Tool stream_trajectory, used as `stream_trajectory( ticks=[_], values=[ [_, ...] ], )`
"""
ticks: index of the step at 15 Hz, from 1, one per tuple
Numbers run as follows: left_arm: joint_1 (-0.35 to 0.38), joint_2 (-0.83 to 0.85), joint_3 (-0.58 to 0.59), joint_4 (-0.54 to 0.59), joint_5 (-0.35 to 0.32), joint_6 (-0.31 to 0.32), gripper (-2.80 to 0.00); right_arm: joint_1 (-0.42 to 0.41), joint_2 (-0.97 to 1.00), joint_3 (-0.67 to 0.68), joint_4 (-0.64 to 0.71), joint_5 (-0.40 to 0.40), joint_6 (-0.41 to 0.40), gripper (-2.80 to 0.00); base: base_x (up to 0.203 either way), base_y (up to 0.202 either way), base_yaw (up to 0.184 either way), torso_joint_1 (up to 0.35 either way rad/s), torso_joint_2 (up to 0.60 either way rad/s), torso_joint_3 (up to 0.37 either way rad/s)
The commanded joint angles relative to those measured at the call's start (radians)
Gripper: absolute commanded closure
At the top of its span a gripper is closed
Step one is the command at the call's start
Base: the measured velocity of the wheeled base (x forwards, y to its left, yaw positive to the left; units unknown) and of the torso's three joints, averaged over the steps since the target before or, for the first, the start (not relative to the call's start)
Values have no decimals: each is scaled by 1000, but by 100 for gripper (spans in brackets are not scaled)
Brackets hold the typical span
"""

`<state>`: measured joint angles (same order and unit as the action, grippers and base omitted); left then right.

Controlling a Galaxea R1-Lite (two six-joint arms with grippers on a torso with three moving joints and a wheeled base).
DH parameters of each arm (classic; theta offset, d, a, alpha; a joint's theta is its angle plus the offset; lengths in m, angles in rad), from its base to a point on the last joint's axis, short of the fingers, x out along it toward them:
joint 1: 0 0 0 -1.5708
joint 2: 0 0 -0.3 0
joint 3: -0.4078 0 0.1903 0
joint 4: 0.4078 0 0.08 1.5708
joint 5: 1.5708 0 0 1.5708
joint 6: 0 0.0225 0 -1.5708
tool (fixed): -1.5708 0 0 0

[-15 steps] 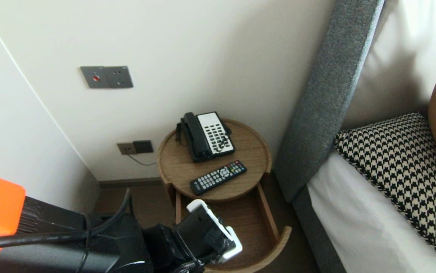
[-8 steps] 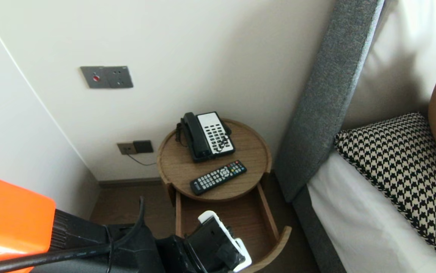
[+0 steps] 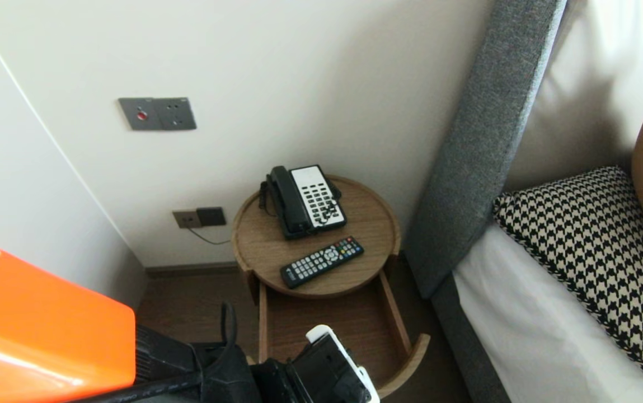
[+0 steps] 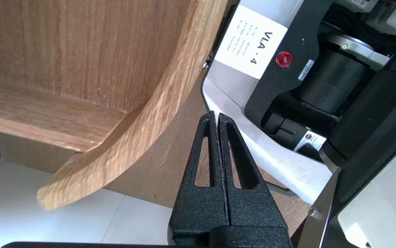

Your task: Close the nightstand drawer

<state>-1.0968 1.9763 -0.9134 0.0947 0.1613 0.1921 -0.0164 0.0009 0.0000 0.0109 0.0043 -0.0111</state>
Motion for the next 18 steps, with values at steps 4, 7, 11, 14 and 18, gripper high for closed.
stream_trajectory(
  ticks=[4,7,11,14,18],
  values=[
    [6,44,-49,-3,-18,0,0,1,1,0,0,0,0,0,0,0,0,0,0,0],
    [18,65,-74,-3,-15,0,0,1,1,0,0,0,0,0,0,0,0,0,0,0],
    [34,94,-105,-4,-11,-46,0,1,1,0,0,0,0,0,0,0,0,0,0,0],
    [46,108,-119,-21,-11,-49,0,1,1,0,0,0,-1,0,0,0,0,0,0,0],
    [78,111,-138,-28,-12,-49,0,1,1,0,0,0,-1,0,0,0,0,0,0,0]
  ],
)
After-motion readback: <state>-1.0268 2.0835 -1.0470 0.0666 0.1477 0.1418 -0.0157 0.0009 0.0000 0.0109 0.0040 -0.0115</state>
